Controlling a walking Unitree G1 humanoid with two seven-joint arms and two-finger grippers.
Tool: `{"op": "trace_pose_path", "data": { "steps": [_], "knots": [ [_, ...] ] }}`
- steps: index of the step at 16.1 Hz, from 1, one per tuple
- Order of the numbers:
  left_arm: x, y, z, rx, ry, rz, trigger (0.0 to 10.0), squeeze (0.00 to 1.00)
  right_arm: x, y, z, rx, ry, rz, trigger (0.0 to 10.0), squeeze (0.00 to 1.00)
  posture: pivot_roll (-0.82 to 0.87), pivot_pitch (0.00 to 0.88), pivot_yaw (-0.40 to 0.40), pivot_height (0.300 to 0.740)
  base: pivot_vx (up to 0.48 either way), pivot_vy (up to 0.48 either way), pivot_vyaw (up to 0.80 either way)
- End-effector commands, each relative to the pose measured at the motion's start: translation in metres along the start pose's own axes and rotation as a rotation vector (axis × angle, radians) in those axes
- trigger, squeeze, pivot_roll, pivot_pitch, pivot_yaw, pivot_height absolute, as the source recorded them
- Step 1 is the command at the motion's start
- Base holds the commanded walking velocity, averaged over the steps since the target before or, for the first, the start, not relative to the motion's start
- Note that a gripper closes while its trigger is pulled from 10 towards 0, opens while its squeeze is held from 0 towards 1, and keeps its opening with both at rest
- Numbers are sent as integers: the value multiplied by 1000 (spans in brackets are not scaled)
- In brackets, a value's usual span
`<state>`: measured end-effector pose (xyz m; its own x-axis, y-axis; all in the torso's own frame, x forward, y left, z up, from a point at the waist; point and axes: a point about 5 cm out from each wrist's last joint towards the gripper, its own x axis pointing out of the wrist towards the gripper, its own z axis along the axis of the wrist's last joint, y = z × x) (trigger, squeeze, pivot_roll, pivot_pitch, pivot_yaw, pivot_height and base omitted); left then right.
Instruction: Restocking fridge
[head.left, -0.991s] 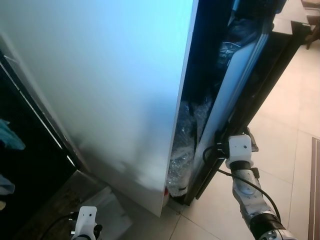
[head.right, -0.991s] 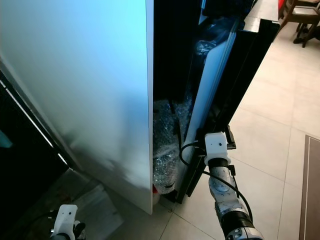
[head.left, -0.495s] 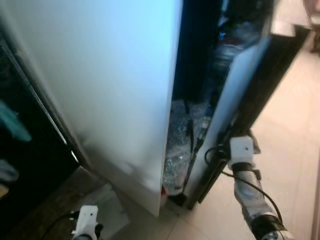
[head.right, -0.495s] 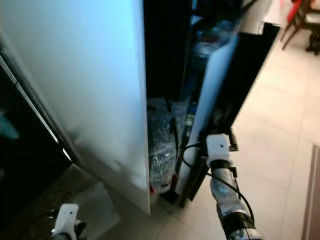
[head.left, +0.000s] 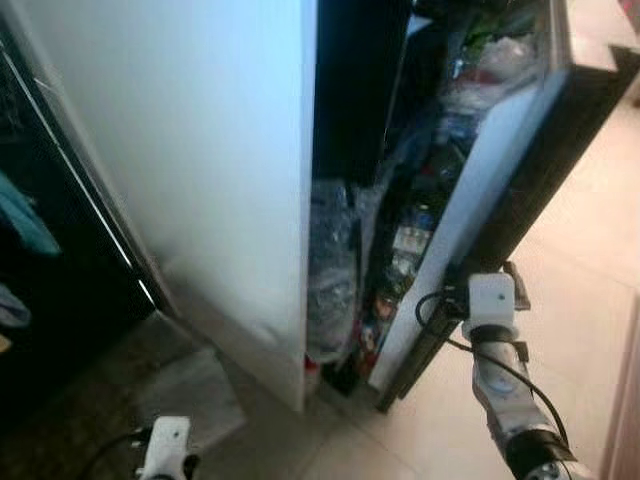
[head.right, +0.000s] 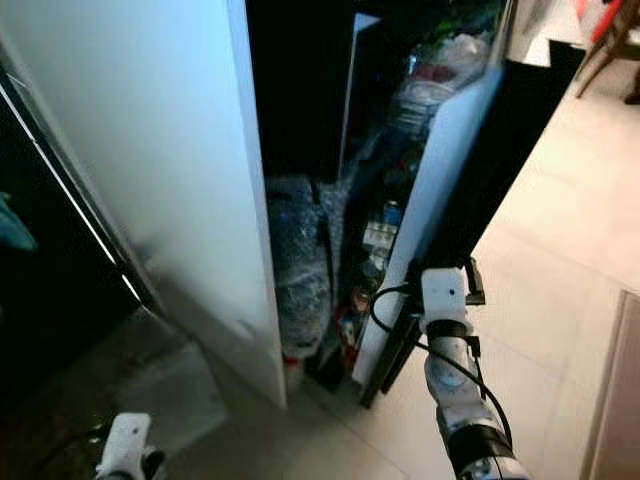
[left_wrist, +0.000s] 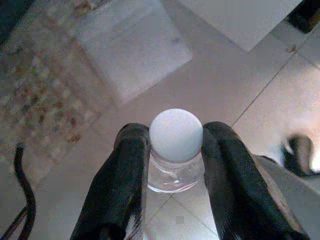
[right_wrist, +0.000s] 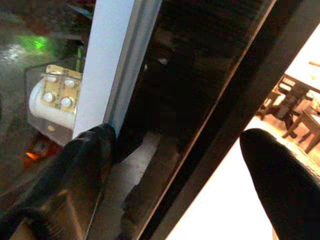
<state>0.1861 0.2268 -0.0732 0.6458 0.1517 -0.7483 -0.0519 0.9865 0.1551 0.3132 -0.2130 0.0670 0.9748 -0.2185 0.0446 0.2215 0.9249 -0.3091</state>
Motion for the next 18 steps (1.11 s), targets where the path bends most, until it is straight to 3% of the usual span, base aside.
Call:
{"op": "trace_pose_path", "data": {
  "steps": [1, 12, 18],
  "knots": [
    [0, -2, 0, 10, 7, -4, 10000, 0, -4, -9, -12, -3, 67, -40, 10000, 0, -89, 71, 7, 740, 0, -326, 0],
    [0, -3, -1, 21, 11, -5, 10000, 0, -5, -12, -16, -13, 83, -61, 10000, 0, -93, 66, 12, 740, 0, -328, 0],
    [1, -3, 1, 22, 11, -5, 10000, 0, -5, -15, -17, -20, 93, -71, 10000, 0, -93, 63, 12, 740, 0, 0, 0]
  ]
}}
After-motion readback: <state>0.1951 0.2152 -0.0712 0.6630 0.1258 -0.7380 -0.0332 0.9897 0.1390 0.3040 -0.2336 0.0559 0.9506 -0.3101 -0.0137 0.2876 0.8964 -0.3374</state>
